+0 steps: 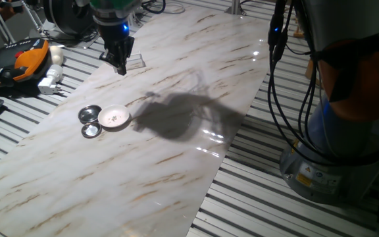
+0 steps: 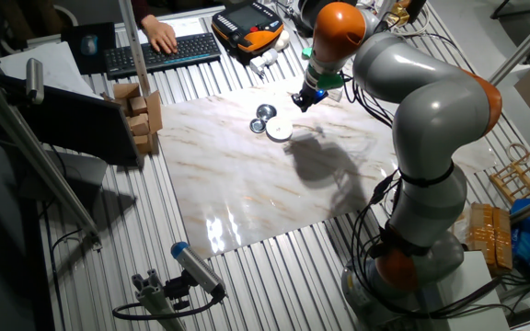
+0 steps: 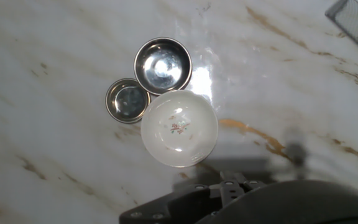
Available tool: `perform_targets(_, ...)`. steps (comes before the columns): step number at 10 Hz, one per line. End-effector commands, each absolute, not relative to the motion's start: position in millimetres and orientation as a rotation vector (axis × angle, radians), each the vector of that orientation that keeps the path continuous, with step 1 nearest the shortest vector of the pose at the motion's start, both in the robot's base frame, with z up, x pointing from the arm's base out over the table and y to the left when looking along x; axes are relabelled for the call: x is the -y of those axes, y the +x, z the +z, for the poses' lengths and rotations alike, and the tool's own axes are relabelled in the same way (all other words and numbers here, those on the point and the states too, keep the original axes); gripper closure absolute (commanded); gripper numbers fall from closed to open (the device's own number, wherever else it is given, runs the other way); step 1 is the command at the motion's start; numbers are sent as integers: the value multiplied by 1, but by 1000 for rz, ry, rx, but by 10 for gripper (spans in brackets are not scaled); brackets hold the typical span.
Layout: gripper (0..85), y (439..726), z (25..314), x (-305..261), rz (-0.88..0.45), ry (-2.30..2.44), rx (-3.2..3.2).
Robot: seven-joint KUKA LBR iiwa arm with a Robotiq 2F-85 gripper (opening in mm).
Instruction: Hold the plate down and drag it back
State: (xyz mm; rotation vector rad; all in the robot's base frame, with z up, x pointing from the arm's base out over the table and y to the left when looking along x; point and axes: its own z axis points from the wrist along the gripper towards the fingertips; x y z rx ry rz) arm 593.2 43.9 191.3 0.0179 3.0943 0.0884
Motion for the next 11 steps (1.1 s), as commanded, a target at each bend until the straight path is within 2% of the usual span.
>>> perform_targets(1, 850, 593, 191, -44, 88, 18, -3094)
perform_targets(7, 850, 594, 191, -45, 86, 20, -3097)
perform_targets(11, 850, 598, 199, -48, 32, 35, -3115)
